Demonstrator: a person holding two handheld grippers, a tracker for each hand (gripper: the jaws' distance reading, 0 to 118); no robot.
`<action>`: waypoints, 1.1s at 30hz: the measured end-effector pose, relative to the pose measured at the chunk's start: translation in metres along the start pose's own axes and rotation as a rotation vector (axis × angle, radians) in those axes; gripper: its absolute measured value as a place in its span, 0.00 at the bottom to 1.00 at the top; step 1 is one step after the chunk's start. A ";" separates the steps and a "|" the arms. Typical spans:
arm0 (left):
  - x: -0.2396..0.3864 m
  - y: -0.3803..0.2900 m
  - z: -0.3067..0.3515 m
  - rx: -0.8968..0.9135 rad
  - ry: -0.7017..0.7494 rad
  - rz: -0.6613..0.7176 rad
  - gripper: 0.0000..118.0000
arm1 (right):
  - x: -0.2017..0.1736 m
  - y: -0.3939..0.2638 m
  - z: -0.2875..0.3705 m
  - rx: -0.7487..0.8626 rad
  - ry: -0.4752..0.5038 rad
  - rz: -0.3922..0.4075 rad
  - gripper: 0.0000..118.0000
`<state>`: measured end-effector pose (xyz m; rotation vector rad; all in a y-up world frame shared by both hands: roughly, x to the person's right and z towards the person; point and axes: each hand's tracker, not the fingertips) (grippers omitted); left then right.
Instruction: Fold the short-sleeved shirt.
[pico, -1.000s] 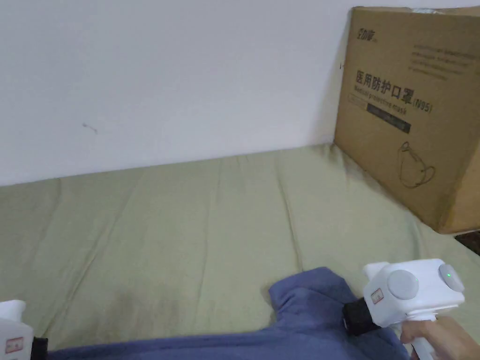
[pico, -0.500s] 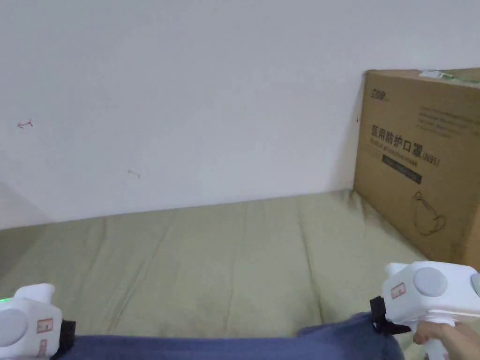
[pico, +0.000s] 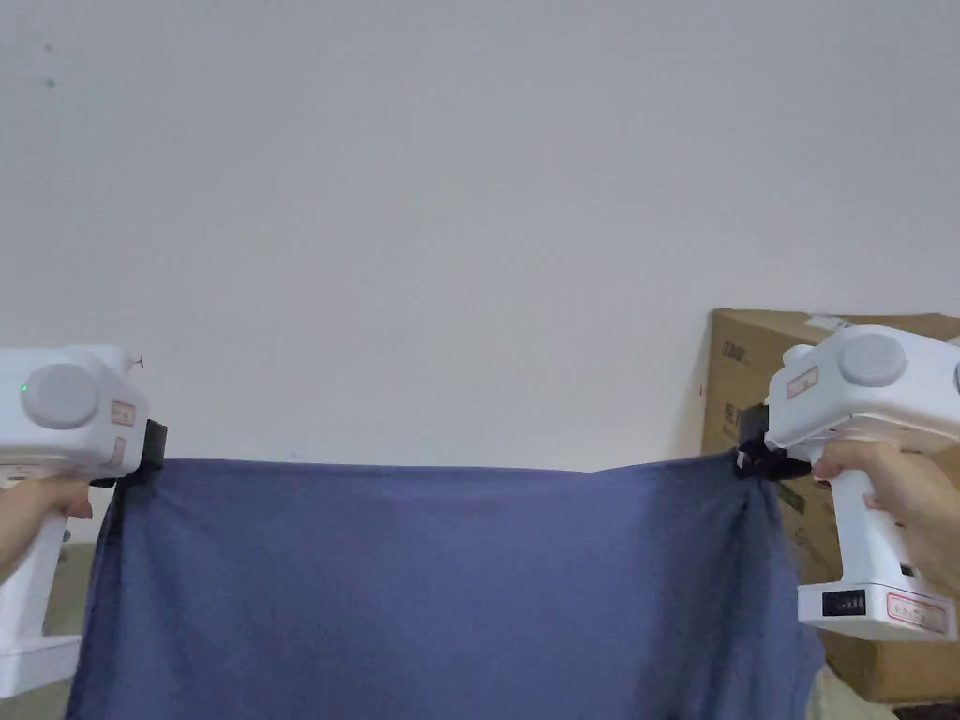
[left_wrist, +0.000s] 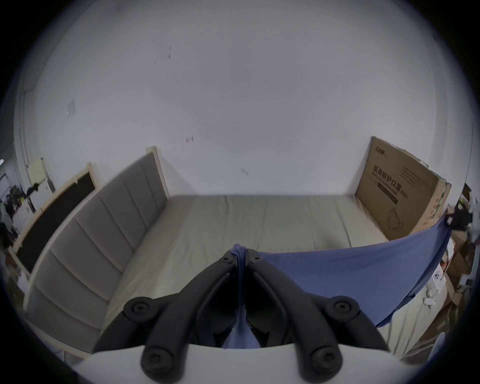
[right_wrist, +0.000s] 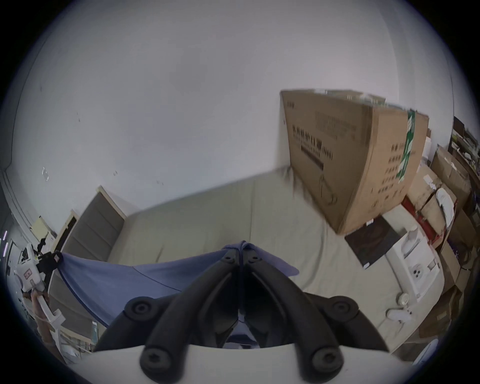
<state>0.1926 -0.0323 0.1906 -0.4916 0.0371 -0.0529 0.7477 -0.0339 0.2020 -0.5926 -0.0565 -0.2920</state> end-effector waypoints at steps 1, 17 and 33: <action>0.003 0.013 0.004 0.023 0.023 -0.009 0.03 | -0.005 0.014 0.004 0.026 -0.011 0.006 0.01; 0.007 0.165 0.012 0.285 0.149 0.031 0.03 | -0.084 0.183 0.073 0.295 -0.021 -0.003 0.01; 0.021 -0.035 -0.152 -0.106 0.150 -0.056 0.03 | -0.037 0.026 -0.128 -0.104 -0.118 0.035 0.01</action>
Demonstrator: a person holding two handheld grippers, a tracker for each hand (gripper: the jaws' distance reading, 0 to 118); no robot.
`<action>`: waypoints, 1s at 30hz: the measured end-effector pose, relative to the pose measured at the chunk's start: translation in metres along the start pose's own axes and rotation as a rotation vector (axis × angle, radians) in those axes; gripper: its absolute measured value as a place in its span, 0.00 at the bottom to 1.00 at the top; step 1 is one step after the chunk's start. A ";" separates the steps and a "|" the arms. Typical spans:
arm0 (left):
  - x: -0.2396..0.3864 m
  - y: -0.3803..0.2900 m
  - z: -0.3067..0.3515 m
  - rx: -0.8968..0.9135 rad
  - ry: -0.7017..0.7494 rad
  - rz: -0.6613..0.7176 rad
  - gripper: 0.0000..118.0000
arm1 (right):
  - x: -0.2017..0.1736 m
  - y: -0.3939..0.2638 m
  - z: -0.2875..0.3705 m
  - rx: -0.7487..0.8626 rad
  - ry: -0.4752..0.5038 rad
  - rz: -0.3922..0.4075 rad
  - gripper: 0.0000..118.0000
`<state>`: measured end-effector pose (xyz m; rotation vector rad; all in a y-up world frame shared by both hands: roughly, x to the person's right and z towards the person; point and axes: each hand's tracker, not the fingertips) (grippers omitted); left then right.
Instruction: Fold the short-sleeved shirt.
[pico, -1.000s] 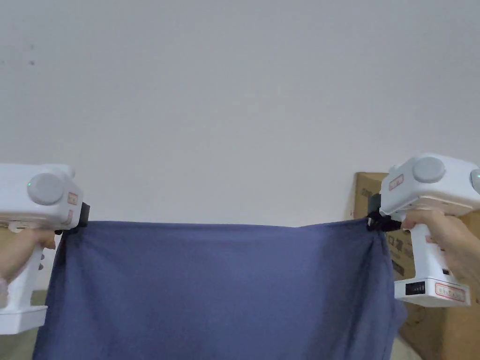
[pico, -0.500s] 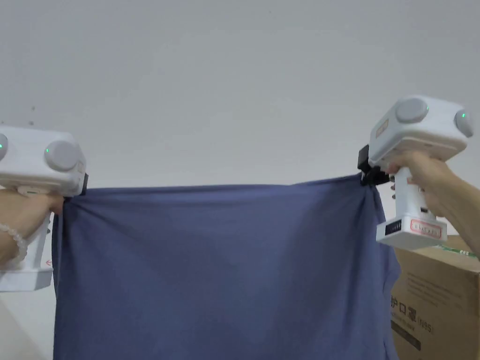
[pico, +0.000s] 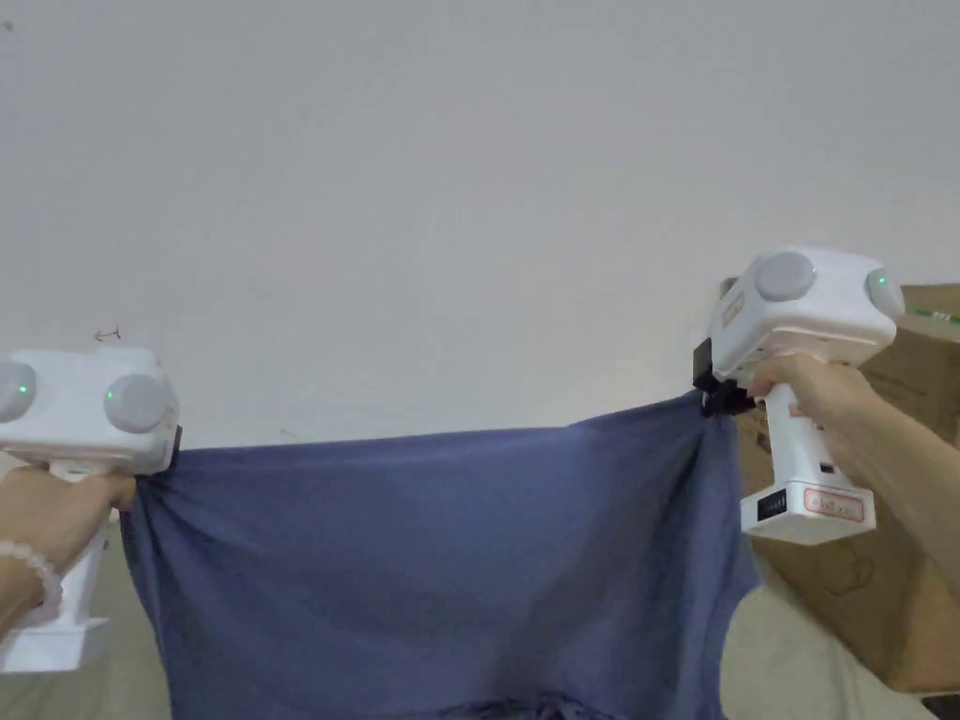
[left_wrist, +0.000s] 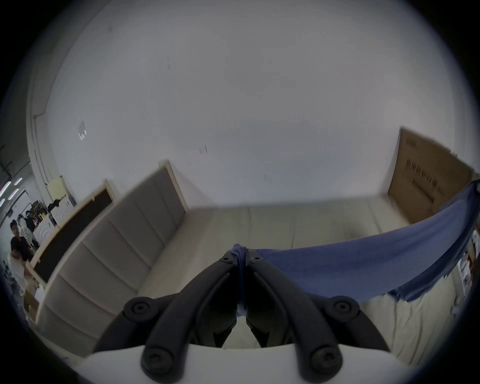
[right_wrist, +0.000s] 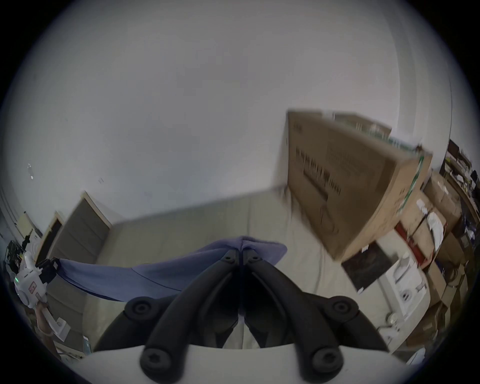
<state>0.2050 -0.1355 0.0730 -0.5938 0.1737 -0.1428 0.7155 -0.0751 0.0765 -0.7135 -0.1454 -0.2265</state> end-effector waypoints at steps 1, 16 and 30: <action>0.006 -0.022 -0.021 -0.045 -0.014 0.003 0.03 | 0.003 -0.017 -0.027 -0.047 -0.005 -0.004 0.01; 0.014 -0.239 -0.106 -0.317 -0.064 0.008 0.03 | 0.053 -0.242 -0.198 -0.449 -0.023 -0.017 0.01; -0.038 -0.353 0.114 -0.216 -0.136 -0.108 0.03 | 0.095 -0.371 0.032 -0.326 0.047 0.028 0.01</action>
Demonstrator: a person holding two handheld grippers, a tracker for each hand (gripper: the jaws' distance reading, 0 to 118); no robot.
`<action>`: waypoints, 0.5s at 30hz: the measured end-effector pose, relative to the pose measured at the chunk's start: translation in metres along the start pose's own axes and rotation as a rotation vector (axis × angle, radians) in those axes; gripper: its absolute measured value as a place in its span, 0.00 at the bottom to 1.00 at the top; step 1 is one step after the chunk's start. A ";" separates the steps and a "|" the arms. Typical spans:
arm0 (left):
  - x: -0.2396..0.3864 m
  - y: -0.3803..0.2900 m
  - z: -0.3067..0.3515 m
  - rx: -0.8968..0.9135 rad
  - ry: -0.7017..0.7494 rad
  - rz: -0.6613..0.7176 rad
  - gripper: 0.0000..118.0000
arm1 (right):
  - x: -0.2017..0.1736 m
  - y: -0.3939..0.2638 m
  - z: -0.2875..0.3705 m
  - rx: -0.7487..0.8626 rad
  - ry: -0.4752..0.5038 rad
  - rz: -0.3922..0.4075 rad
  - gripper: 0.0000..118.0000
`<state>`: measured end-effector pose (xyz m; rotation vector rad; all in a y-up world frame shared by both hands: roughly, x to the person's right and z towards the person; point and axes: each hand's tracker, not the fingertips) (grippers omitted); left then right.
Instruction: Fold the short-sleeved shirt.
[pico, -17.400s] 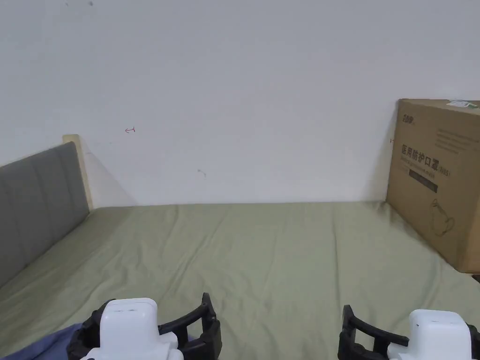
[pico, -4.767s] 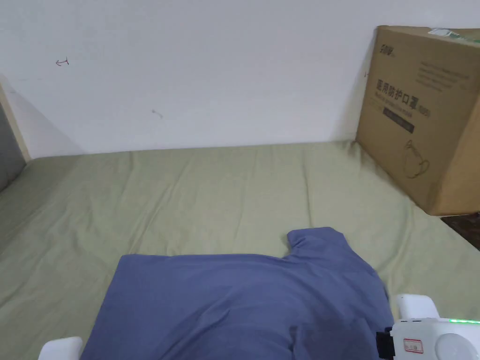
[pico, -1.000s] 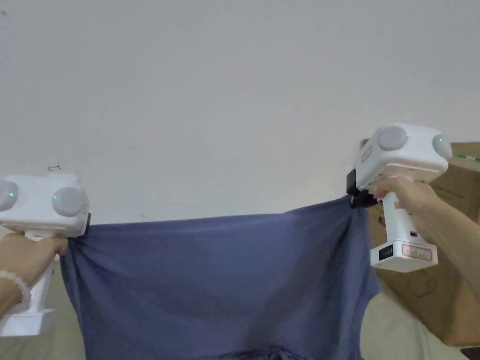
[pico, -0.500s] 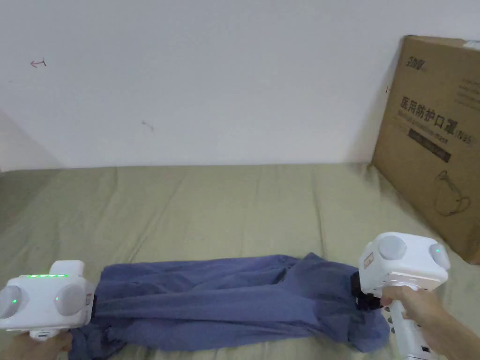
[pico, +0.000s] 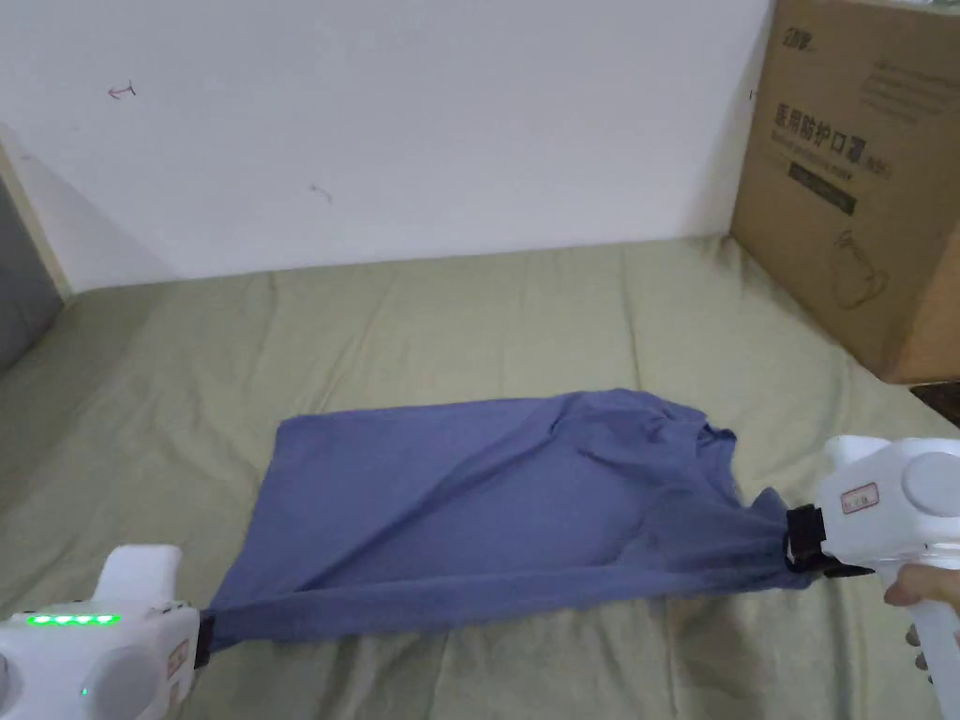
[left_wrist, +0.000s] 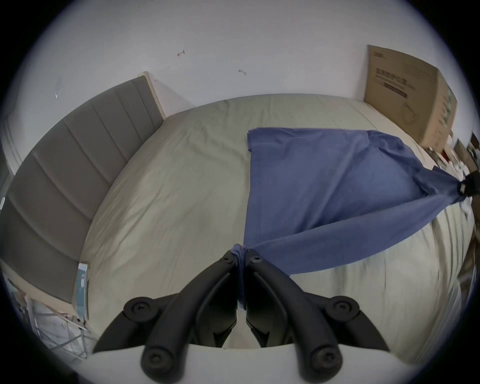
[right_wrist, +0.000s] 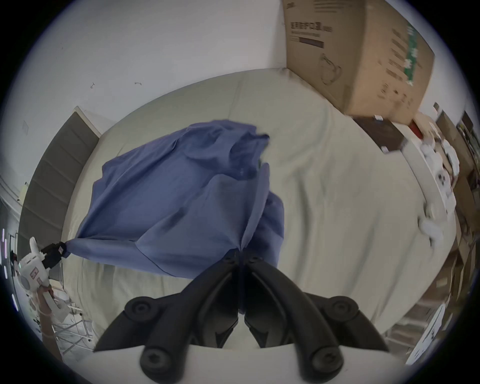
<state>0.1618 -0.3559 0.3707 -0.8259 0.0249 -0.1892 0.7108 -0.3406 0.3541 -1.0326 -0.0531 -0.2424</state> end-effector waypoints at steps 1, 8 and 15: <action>0.001 -0.013 0.013 0.001 0.005 -0.012 0.03 | 0.003 -0.018 0.006 0.002 0.002 0.001 0.01; -0.001 -0.110 0.061 -0.019 0.025 -0.023 0.03 | 0.009 -0.142 0.043 -0.041 0.001 -0.003 0.01; -0.001 -0.134 0.063 -0.024 0.018 0.042 0.23 | 0.026 -0.165 0.029 -0.042 0.010 -0.013 0.05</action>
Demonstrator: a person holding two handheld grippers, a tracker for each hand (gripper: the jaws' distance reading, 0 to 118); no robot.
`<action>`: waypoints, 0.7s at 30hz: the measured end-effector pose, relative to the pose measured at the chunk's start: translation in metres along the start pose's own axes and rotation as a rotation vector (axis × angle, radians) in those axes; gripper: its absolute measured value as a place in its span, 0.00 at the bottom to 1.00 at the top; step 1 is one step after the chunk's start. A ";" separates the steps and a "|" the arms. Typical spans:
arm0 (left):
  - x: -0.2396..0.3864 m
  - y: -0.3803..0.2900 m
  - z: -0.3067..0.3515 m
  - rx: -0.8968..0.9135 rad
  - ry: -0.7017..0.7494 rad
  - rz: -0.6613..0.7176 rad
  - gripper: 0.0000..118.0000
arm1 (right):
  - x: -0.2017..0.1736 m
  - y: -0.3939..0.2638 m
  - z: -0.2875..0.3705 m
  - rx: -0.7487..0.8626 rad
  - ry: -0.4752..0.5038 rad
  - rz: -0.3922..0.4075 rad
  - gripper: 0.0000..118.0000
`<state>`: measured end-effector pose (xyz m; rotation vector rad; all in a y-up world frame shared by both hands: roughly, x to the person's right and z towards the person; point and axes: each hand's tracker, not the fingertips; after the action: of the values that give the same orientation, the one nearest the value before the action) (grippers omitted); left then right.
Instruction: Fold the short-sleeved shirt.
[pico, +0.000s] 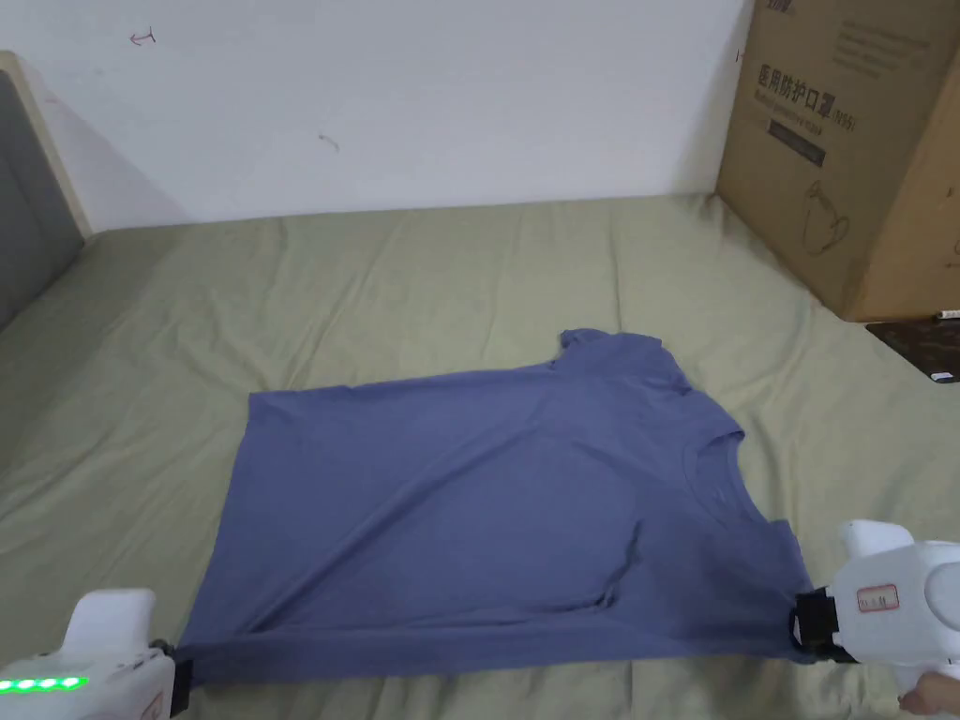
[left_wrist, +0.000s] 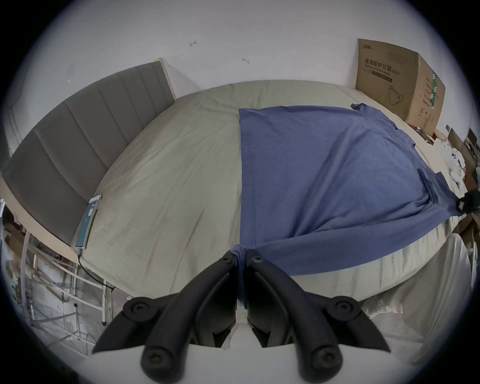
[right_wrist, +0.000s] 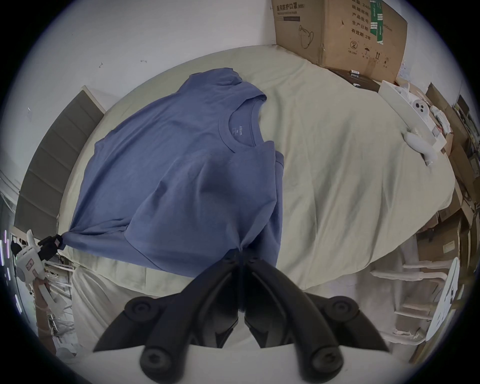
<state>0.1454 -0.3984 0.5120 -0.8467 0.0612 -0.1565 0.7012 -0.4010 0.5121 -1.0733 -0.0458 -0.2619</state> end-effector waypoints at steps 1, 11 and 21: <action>0.002 0.000 0.003 0.008 0.011 -0.005 0.46 | 0.000 0.000 0.001 0.012 0.010 -0.009 0.25; -0.014 -0.020 0.054 0.051 -0.114 0.127 0.67 | -0.007 -0.019 0.043 0.109 0.036 0.043 0.26; -0.010 -0.049 0.045 0.034 -0.087 0.166 0.18 | -0.009 -0.036 0.030 0.086 0.055 0.016 0.00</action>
<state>0.1350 -0.3948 0.5784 -0.8095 0.0465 0.0352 0.6867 -0.3889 0.5564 -0.9802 0.0012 -0.2726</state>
